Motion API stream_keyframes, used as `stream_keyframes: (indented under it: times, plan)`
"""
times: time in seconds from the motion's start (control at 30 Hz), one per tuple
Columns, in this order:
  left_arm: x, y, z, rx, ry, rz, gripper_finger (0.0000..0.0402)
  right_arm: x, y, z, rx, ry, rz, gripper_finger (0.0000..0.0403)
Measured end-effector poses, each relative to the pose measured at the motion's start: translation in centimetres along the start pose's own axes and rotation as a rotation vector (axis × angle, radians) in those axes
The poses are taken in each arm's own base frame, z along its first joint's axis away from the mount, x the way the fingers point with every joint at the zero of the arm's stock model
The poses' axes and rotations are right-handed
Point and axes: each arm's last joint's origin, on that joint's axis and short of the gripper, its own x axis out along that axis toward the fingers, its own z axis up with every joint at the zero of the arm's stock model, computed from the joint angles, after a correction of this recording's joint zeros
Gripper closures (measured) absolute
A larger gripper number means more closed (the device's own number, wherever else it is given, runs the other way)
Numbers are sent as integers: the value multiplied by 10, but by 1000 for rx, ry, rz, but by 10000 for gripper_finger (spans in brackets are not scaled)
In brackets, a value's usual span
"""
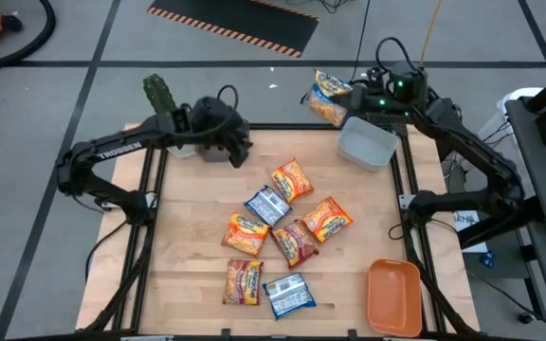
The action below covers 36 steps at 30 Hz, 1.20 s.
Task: Sort Maruchan noodles
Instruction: Put the left blue noodle pack into the gray bin
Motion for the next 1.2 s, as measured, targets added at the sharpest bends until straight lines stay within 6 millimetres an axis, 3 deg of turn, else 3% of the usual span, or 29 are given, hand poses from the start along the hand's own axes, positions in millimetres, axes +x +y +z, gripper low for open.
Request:
stream_keyframes:
  times: [0.27,0.67,0.87,1.2]
  plan:
    - [-1,22,3,36,4,-31,224,-5,-32,13,125,-4,-170,293]
    - [-3,24,-1,116,45,-41,224,-29,-80,15,140,53,-473,293]
    - [-4,29,-1,135,42,-19,224,-25,-111,4,213,103,-492,293]
    - [-4,37,4,21,-14,126,224,-21,-159,-27,359,170,-573,293]
